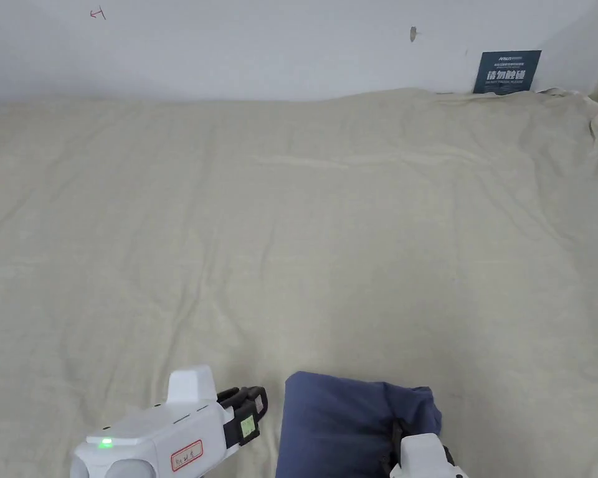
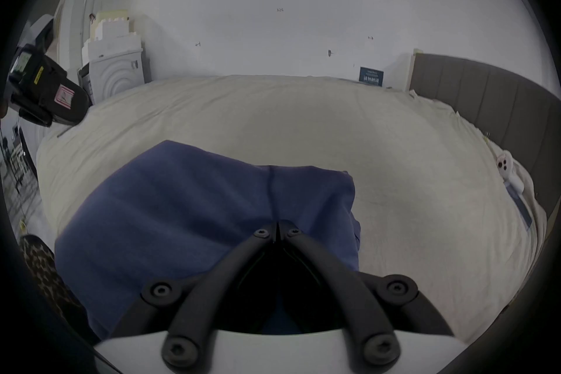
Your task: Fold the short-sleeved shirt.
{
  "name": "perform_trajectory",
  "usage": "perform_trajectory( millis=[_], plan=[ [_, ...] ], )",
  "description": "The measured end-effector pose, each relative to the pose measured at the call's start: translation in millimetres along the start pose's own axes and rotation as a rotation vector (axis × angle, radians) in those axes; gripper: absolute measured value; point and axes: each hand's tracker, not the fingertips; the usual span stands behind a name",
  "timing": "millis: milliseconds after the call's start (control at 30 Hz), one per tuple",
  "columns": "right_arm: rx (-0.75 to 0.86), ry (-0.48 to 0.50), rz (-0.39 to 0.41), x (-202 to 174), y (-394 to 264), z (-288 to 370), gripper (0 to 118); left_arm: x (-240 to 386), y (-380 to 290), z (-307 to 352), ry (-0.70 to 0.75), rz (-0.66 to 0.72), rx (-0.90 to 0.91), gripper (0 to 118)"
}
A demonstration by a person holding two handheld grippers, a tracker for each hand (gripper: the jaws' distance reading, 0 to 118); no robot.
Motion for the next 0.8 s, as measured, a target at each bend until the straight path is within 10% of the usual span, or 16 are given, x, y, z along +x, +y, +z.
perform_trajectory(
  millis=[100, 233, 400, 800],
  plan=[
    [-0.003, 0.005, -0.014, 2.0, 1.6, 1.0, 0, -1.9, -3.9, -16.5, -0.030, 0.029, -0.091, 27],
    [-0.016, 0.019, -0.033, 6.2, 4.1, 1.2, 0, -5.5, -8.0, -41.5, -0.042, 0.030, -0.201, 91],
    [-0.021, 0.038, -0.049, 10.9, 4.8, 1.8, 0, -10.9, -8.2, -67.5, -0.084, 0.048, -0.272, 89],
    [-0.035, 0.067, -0.102, 17.5, 7.9, 2.4, 0, -18.7, -1.4, -89.4, -0.171, 0.085, -0.383, 31]
  ],
)
